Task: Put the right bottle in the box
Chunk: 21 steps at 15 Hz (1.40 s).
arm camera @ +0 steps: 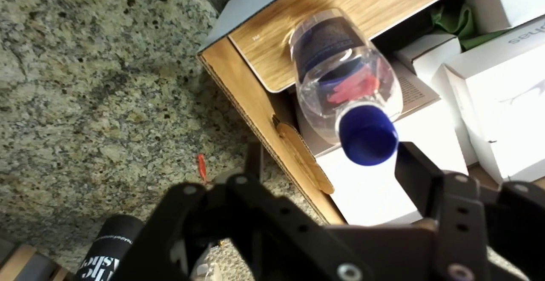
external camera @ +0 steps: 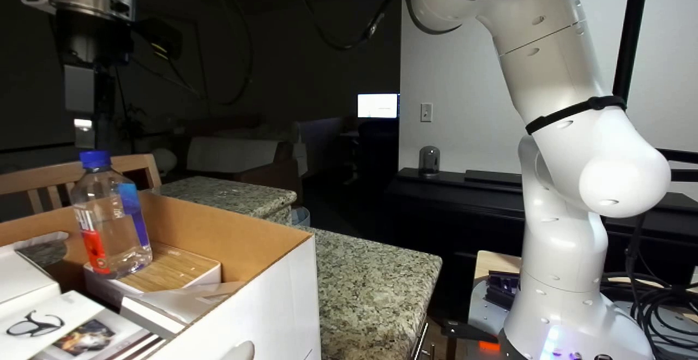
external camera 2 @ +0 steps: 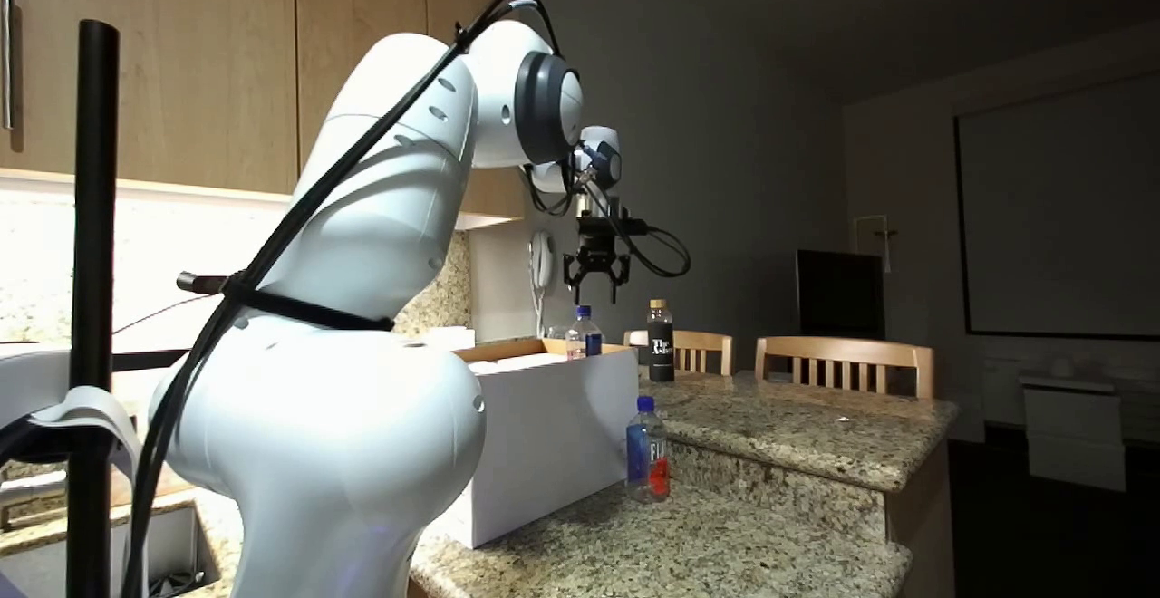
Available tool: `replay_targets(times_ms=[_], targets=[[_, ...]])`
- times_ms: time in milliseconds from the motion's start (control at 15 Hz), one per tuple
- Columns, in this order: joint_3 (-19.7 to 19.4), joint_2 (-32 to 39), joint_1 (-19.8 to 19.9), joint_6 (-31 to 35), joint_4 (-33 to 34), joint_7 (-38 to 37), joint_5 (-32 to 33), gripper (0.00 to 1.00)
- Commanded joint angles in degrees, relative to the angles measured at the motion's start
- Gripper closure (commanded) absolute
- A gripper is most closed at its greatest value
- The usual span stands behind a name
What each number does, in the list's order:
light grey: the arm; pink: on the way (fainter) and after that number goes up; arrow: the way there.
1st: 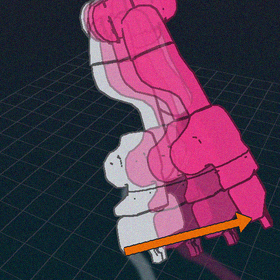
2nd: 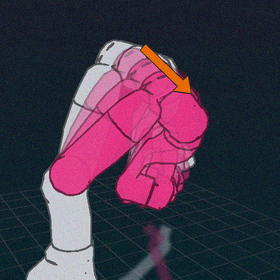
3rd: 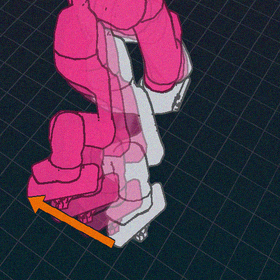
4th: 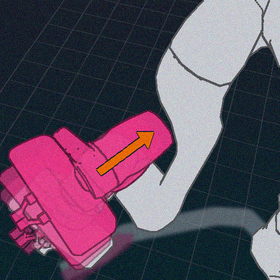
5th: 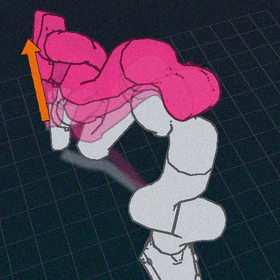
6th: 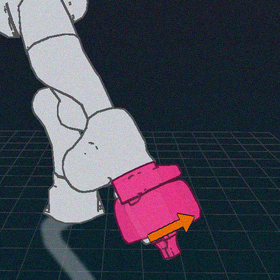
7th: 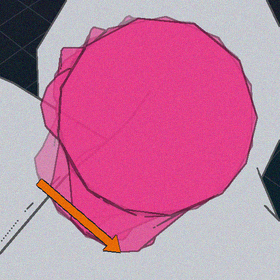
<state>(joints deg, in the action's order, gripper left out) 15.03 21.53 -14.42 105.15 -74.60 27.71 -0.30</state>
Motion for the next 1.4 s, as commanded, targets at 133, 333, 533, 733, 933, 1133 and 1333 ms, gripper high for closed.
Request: replay_targets(times_ms=[133, 333, 533, 733, 933, 1133, 1333], targets=[[-1.8, -1.8, 0.4, -1.1, 3.1, -1.2, 1.5, 0.0], [-3.4, -4.5, 0.9, 0.4, 2.2, -1.6, 1.5, 0.0], [-5.3, -9.2, 2.1, 2.4, -2.6, -1.2, 0.9, 0.0], [-7.2, -15.8, 2.8, 5.8, -11.5, -1.4, 1.6, 0.0], [-9.0, -21.1, 3.3, 7.3, -19.3, -1.5, 1.8, 0.0], [-8.1, -17.9, 4.1, 4.4, -14.6, -0.6, 0.8, 0.0], [-7.7, -17.2, 4.1, 4.4, -13.6, -0.6, 0.8, 0.0]])
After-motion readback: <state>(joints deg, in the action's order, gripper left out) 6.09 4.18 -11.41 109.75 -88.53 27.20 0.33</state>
